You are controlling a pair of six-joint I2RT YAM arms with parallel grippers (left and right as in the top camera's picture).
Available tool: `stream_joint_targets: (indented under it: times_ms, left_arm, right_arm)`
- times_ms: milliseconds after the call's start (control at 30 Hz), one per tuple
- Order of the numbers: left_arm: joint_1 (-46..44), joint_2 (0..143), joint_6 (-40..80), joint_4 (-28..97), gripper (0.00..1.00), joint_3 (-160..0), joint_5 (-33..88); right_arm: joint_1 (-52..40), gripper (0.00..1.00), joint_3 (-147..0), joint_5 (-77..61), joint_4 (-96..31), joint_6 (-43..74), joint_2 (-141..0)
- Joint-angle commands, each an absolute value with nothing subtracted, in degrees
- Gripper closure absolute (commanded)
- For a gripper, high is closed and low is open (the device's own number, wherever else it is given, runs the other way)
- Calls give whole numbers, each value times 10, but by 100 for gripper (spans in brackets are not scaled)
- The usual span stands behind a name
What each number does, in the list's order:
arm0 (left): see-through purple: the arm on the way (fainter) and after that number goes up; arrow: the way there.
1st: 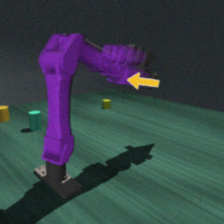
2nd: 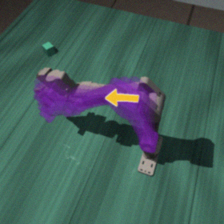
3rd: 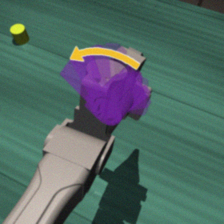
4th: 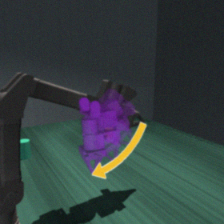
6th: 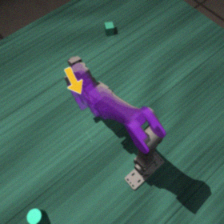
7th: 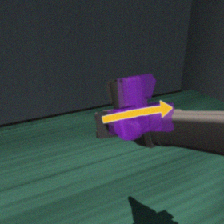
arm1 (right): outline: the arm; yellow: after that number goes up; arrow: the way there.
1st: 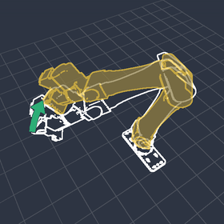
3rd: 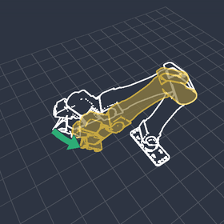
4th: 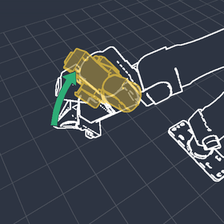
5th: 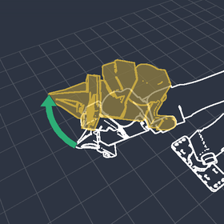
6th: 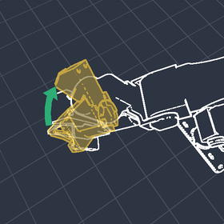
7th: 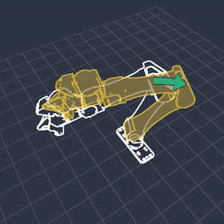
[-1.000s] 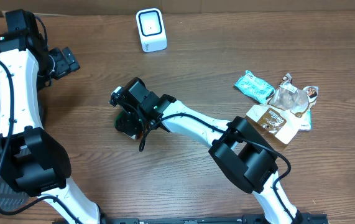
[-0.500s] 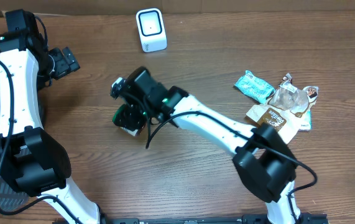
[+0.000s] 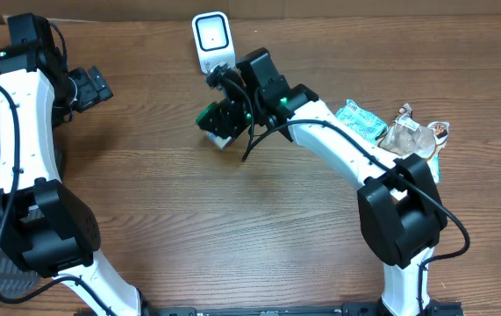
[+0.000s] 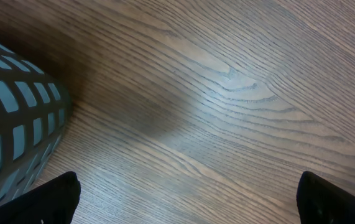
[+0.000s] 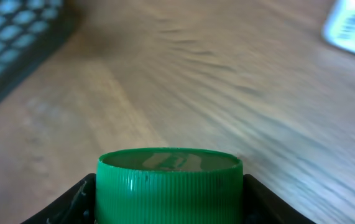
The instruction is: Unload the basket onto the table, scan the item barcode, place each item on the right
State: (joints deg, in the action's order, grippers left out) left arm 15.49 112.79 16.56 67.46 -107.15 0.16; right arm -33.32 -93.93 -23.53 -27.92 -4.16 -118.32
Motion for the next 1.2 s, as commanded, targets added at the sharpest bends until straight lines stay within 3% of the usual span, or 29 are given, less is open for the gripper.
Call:
stream_joint_targets:
  times_ms: [0,200,600,700,967,1167]
  left_arm:
    - [154,1131,167,672,1,-1068,-4]
    - [154,1131,167,672,0,-1068,-4]
    - [154,1131,167,672,0,-1068,-4]
    - [154,1131,167,672,1,-1068,-4]
    - [154,1131,167,672,0,-1068,-4]
    - [154,1131,167,672,0,-1069,-4]
  right_arm:
    - [-338,85,-942,-123,-273,13,-1159]
    - [-348,84,-933,94,-276,161,-1159]
    - [-340,79,-857,110,-295,227,-1160]
    - [-339,73,-840,104,-303,227,-1160]
    - [-339,37,-840,37,-338,200,-1159]
    - [-320,27,-898,-52,-433,128,-1159]
